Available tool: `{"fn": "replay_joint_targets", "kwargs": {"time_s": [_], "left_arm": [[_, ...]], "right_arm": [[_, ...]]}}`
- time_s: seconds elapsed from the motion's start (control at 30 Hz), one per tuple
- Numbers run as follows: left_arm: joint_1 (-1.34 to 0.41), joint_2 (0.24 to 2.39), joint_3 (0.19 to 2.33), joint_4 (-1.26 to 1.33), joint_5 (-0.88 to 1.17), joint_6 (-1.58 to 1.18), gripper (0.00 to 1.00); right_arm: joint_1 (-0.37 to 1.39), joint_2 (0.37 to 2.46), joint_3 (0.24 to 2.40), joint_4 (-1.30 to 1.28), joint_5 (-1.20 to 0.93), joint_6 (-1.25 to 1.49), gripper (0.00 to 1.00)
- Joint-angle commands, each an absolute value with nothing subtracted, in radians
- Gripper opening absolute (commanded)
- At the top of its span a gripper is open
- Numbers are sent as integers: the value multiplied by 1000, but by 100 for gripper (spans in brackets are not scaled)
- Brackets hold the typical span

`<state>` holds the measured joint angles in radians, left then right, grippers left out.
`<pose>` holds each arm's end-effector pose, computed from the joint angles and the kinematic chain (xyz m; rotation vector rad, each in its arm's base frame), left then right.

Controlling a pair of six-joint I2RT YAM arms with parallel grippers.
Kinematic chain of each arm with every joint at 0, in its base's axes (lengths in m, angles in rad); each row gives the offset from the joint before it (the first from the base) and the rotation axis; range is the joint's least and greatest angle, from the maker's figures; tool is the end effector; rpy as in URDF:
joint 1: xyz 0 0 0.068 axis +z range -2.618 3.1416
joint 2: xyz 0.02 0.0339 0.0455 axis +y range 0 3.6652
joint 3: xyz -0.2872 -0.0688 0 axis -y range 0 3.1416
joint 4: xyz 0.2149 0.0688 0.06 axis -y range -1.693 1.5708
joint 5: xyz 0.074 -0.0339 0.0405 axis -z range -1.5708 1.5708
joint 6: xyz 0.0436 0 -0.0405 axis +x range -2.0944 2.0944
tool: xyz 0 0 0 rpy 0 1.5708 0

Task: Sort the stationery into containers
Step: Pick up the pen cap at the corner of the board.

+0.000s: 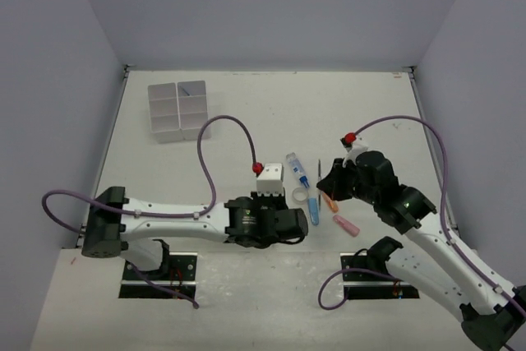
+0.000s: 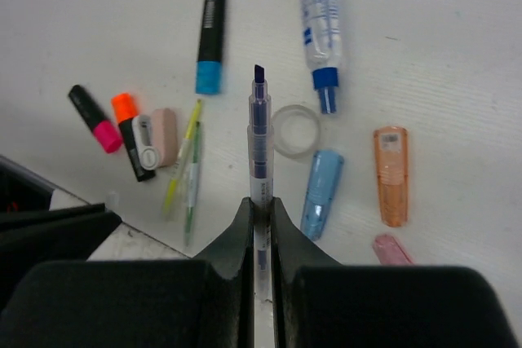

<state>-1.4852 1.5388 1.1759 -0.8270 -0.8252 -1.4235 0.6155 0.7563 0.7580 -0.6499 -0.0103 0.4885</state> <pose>0.0551 -0.2678 0.2842 -0.1211 2.2686 -0.3183 0.0974 0.0694 0.3000 -0.1512 2.2853 0.6070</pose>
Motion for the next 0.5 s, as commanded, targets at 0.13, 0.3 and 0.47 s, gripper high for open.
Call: {"fn": "replay_joint_targets", "kwargs": {"time_s": [0.13, 0.3, 0.47], "left_arm": [[-1277, 1075, 989, 189, -732, -502, 0], [-1238, 982, 916, 395, -512, -370, 0], [-1233, 936, 845, 486, -359, -328, 0]], "right_arm": [[707, 495, 443, 57, -437, 624, 0], [872, 510, 477, 112, -319, 626, 0], [960, 568, 554, 107, -222, 598, 0]]}}
